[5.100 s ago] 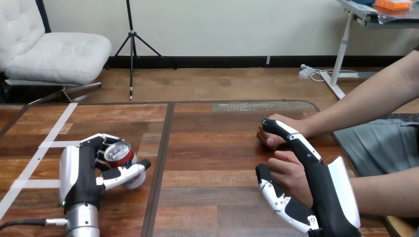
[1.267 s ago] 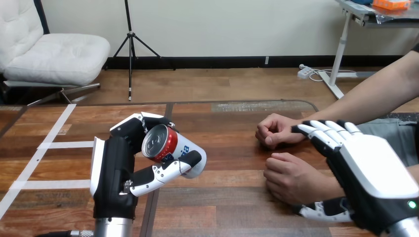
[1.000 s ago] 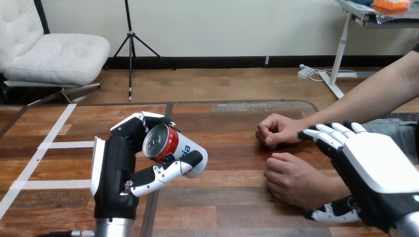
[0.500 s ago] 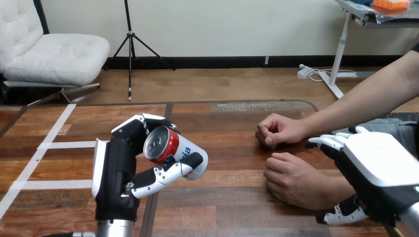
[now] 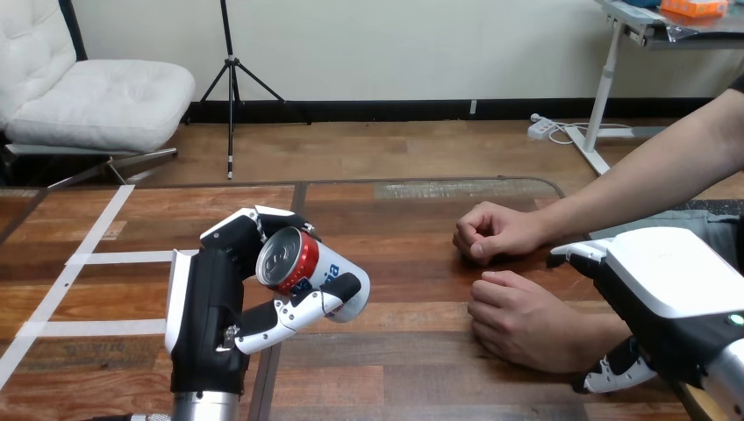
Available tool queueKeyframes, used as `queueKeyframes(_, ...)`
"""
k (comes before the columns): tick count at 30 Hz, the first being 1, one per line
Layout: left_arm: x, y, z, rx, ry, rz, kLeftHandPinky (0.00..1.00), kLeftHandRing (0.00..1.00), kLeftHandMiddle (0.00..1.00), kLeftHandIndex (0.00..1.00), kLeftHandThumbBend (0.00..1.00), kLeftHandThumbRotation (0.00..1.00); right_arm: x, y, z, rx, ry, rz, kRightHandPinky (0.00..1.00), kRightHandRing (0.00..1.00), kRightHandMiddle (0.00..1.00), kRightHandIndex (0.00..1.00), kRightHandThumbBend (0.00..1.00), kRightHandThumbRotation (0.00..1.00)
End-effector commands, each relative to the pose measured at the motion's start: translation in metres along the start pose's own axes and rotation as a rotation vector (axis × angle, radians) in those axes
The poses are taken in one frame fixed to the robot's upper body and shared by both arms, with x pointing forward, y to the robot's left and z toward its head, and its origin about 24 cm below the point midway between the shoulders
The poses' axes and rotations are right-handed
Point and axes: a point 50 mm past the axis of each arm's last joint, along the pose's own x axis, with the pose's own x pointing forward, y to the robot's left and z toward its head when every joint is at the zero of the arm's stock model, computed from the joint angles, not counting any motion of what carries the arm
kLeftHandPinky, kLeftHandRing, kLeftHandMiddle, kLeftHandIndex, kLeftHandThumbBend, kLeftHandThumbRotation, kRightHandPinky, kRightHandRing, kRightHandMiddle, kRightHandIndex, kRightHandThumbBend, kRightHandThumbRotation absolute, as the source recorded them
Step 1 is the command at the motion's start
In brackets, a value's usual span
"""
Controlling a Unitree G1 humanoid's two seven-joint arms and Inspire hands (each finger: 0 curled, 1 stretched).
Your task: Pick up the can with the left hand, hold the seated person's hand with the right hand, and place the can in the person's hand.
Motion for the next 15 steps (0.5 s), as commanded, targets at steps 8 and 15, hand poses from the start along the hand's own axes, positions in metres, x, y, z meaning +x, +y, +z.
queueKeyframes(8, 0.020, 0.001, 0.013, -0.010, -0.116, 0.007, 0.40, 0.41, 0.43, 0.45, 0.76, 0.01, 0.018, -0.010, -0.003, -0.077, 0.000, -0.009, 0.79, 0.81, 0.81, 0.78, 0.96, 0.06)
queueKeyframes(15, 0.020, 0.002, 0.013, -0.013, -0.112, 0.009, 0.40, 0.41, 0.43, 0.45, 0.76, 0.01, 0.027, -0.007, -0.006, -0.093, 0.016, 0.043, 0.76, 0.80, 0.80, 0.77, 0.95, 0.06)
